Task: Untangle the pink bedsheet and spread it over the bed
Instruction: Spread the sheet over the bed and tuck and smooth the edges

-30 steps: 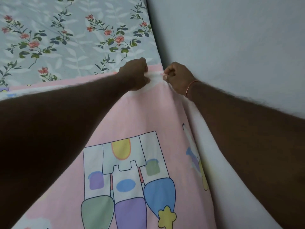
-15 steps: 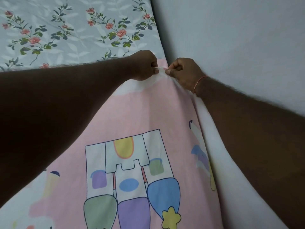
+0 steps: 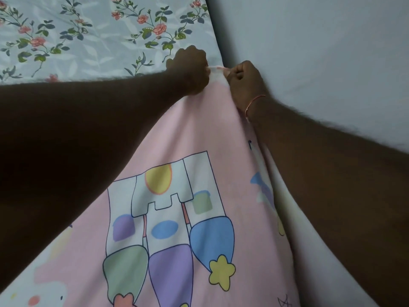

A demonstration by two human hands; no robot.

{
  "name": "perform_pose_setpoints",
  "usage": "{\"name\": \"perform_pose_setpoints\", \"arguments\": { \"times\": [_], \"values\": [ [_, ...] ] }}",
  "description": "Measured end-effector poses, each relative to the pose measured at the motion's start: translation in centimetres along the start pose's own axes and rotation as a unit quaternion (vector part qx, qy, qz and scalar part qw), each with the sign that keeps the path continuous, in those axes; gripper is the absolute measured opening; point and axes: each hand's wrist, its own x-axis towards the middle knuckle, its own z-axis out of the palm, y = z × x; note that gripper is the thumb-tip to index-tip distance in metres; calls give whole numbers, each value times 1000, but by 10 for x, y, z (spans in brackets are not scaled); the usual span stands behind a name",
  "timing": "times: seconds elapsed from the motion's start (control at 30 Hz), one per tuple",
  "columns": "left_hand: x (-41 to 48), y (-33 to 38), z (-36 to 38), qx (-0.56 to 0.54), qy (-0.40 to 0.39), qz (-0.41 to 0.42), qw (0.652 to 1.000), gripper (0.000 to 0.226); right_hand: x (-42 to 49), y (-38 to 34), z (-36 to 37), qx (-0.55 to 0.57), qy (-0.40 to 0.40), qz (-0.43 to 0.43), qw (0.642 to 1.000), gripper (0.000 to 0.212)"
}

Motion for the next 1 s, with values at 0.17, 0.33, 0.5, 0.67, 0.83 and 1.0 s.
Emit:
{"name": "perform_pose_setpoints", "arguments": {
  "times": [0.17,0.33,0.5,0.67,0.83,1.0],
  "values": [
    [7,-1,7,17,-35,-27,999,34,-51,18,-14,-28,-9,36,999,31],
    [9,-3,6,-4,-43,-31,999,31,-131,37,-29,9,12,40,999,29],
    [-26,-1,12,52,79,20,995,35,-182,45,-40,9,-9,48,999,33],
    [-181,32,55,-37,55,73,995,47,-264,54,-66,2,-61,129,990,31],
    [-385,68,69,-64,-56,131,988,55,-371,77,-103,-45,-149,207,966,41],
    [-502,85,58,-65,-181,234,953,68,-439,94,-139,-106,-178,340,917,47]
  ]
}}
